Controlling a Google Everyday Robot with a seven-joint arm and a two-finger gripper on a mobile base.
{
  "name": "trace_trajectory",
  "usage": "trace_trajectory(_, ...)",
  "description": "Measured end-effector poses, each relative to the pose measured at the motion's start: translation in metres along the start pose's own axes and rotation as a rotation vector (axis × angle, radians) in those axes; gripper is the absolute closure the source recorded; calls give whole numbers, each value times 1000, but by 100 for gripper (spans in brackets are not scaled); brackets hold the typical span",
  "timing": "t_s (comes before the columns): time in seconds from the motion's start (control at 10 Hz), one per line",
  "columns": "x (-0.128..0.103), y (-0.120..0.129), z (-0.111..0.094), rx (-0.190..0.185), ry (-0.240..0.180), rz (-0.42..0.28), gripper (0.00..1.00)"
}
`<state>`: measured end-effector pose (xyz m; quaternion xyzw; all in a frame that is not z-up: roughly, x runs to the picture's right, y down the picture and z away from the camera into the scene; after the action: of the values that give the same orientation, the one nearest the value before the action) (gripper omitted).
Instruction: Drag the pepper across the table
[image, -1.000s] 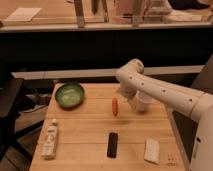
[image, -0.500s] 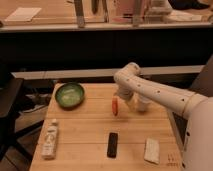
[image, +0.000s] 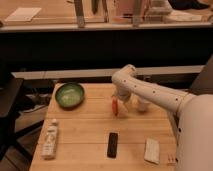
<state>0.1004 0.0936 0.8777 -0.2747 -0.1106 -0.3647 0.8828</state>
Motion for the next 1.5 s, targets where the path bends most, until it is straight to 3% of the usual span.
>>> trace_trajectory(1.5, -9, -14, 36, -35, -11, -120, 21)
